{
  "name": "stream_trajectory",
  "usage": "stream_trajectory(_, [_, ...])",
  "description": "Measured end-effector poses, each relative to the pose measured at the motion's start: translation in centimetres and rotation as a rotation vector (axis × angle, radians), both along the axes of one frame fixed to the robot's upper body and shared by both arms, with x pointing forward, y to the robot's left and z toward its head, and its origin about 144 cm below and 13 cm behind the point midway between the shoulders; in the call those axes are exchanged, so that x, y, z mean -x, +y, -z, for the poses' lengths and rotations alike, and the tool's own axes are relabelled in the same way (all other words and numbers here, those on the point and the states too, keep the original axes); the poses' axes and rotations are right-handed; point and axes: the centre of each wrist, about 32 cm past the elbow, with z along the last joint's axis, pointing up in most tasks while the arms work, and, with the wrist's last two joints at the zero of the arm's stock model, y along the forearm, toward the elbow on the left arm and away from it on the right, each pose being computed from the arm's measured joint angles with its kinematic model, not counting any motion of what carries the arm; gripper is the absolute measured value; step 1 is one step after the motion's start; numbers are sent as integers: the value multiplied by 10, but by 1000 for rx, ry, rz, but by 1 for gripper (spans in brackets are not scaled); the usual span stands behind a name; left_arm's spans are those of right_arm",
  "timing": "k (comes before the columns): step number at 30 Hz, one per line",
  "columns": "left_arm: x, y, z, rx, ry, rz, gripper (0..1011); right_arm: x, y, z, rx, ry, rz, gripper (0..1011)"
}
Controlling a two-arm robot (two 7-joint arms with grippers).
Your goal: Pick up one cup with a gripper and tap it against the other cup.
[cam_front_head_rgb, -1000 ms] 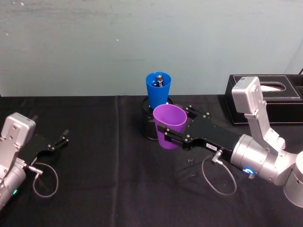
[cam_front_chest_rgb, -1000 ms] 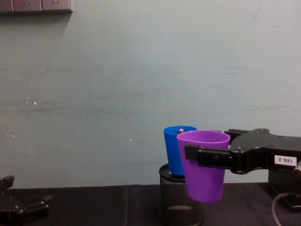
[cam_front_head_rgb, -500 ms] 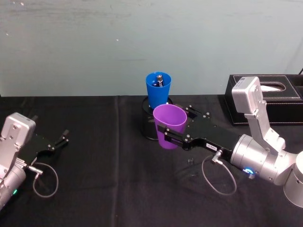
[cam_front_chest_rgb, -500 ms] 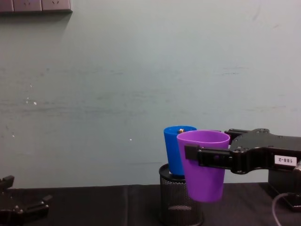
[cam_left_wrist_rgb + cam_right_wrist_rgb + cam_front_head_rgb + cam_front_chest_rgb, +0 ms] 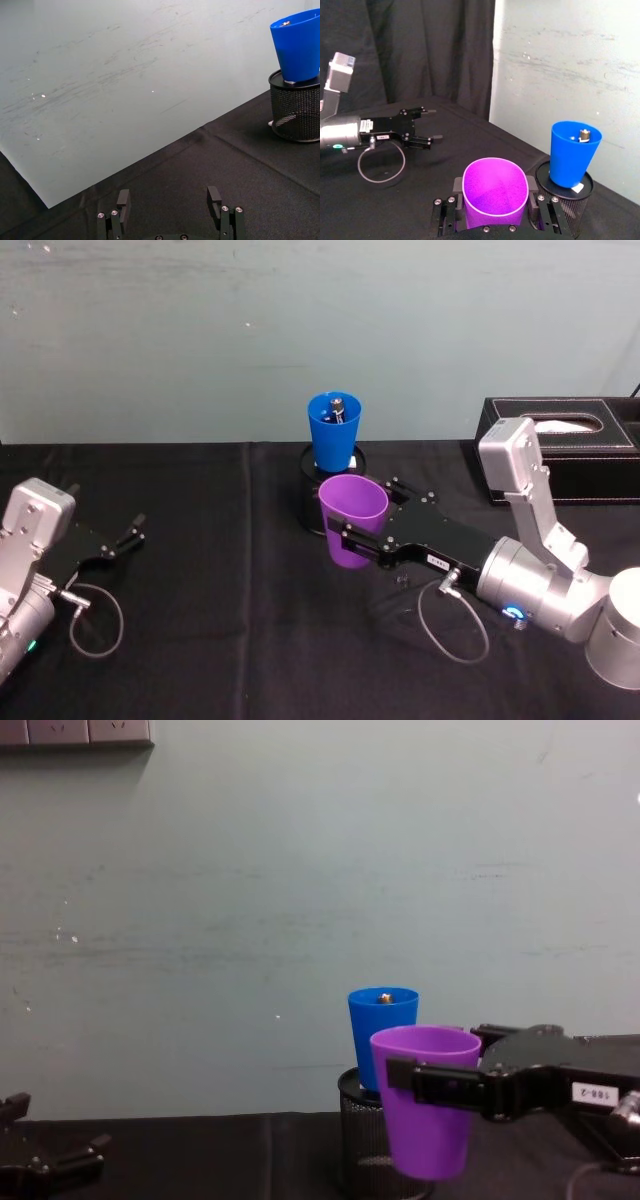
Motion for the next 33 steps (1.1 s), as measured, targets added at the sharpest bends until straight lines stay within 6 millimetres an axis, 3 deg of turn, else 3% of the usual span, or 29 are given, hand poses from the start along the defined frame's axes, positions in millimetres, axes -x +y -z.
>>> stream_trajectory(12, [0, 0, 0, 0, 0, 0, 1000, -12, 15, 9, -20, 0, 91, 726])
stream_trajectory(33, [0, 0, 0, 0, 0, 0, 1000, -48, 29, -2, -14, -52, 109, 726])
